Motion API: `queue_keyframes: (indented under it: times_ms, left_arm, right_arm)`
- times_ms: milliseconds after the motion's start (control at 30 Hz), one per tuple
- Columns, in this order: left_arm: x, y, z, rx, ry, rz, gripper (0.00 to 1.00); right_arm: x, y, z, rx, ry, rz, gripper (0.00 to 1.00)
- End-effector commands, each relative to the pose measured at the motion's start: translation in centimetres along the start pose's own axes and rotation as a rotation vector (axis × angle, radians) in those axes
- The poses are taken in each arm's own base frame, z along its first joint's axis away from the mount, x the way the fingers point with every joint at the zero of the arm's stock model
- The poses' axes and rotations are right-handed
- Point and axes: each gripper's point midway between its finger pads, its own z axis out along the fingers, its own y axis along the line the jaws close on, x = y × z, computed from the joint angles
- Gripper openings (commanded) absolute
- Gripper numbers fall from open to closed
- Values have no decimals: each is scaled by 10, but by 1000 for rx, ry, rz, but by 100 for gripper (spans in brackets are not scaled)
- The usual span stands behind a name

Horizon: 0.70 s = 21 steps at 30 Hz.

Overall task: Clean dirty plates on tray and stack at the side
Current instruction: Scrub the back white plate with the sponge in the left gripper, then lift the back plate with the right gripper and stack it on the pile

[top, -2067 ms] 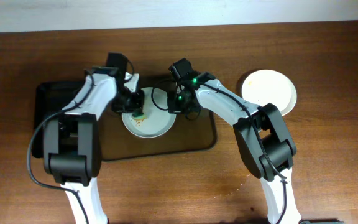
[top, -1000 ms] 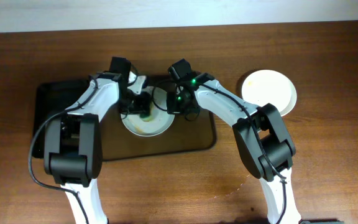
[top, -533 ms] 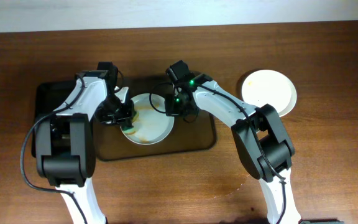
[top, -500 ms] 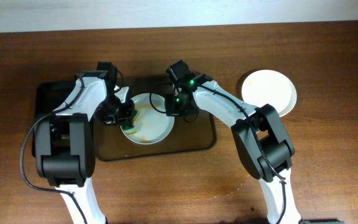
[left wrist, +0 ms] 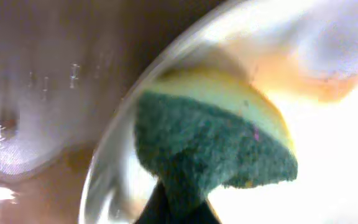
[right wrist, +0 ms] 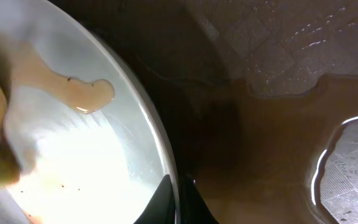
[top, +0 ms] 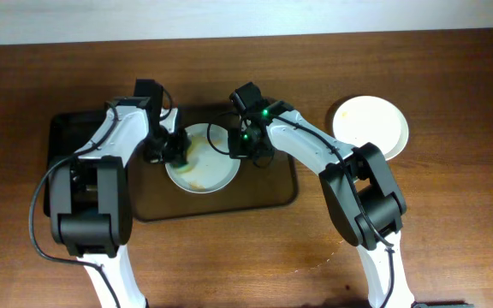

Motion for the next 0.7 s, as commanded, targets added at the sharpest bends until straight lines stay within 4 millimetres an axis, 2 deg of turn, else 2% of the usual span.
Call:
queue_keyframes:
  times_ms: [0,33,100,133,167,233,300,333,400,433,467,500,567,633,667]
  left_arm:
    - [29,10,11,-37,118,-57,1]
    - [30,-2,10,35,127,-52,1]
    - [22,-55,1,356,94,59,1]
    - [13,-72,-6,462,54,88,1]
    - [1,-83,-11,525,1,112,1]
    - [-20,-83,-14,538,-74,86,1]
    - [-38,-74,-27,550,-117,29,1]
    - [-44,-72,-42,599,-129,15,1]
    - [-63,-66,-96,825,-190,-7,1]
    - [-68,-57,-110,870,-218,-17,1]
    - [-75,-39,-119,873,-251,-50,1]
    - [-76,-21,-122,865,-262,-93,1]
    - [-70,16,-109,735,-241,-202,1]
    - [-57,50,-90,555,-191,-290,1]
    - [-50,63,-81,463,-168,-294,1]
  right_arm:
    - [-1,-12,8,41,3,17,4]
    - [0,-11,8,35,6,17,4]
    - [1,-10,8,26,11,17,4]
    - [1,-10,8,26,11,17,4]
    - [1,-9,8,23,13,16,4]
    - [2,-9,8,20,16,13,4]
    - [5,-5,7,-2,33,2,4]
    - [7,-2,7,-23,44,-17,4]
    - [5,0,3,-53,48,-21,4]
    - [1,0,-3,-65,38,-21,4]
    - [-7,-1,-16,-77,12,-20,4]
    - [-12,-1,-25,-83,-8,-19,4]
    - [-27,1,-59,-92,-81,-66,4]
    - [-38,-7,-93,3,-176,-101,4]
    - [-42,-16,-114,115,-239,-117,4]
